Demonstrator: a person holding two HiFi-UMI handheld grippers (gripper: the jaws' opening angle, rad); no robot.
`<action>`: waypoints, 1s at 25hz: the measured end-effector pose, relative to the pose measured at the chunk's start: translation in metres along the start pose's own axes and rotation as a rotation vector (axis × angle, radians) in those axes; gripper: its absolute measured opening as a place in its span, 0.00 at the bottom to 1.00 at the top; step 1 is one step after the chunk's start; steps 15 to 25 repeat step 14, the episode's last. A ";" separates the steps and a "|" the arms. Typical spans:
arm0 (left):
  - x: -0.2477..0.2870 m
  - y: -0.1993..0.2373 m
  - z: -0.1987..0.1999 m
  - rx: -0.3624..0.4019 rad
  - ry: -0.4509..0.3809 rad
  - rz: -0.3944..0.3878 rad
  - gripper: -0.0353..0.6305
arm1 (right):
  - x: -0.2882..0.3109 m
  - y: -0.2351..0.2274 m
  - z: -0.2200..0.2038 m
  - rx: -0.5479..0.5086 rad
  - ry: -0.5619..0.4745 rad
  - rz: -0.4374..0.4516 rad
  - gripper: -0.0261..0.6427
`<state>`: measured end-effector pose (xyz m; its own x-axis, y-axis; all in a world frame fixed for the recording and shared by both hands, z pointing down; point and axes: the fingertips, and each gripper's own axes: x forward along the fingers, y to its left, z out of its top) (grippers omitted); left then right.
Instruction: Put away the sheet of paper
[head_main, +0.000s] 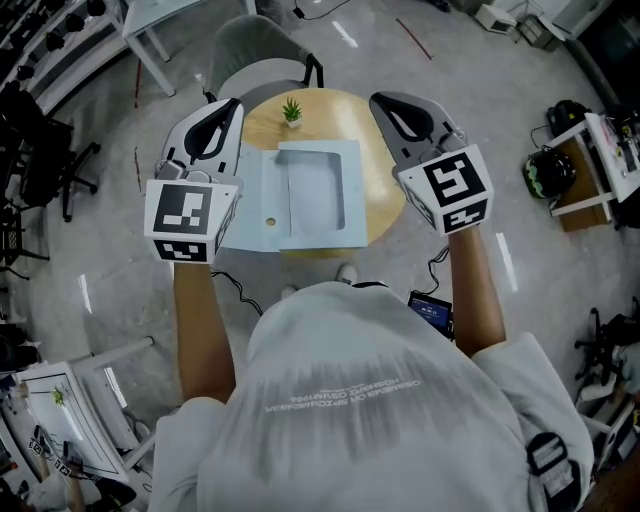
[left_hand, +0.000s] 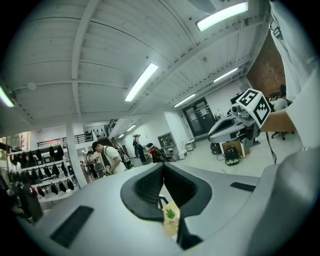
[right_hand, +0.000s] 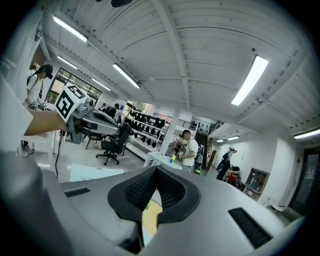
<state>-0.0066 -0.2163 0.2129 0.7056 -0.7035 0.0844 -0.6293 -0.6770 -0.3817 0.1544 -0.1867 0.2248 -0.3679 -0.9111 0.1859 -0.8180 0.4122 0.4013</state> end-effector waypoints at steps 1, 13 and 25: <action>0.000 -0.001 -0.002 -0.003 0.002 -0.002 0.08 | 0.000 0.001 -0.001 0.001 -0.001 0.001 0.08; 0.005 -0.002 -0.016 -0.035 0.023 0.004 0.08 | 0.001 -0.001 -0.013 0.018 0.010 0.005 0.08; 0.005 -0.003 -0.017 -0.037 0.026 0.004 0.08 | 0.001 -0.001 -0.015 0.020 0.012 0.005 0.08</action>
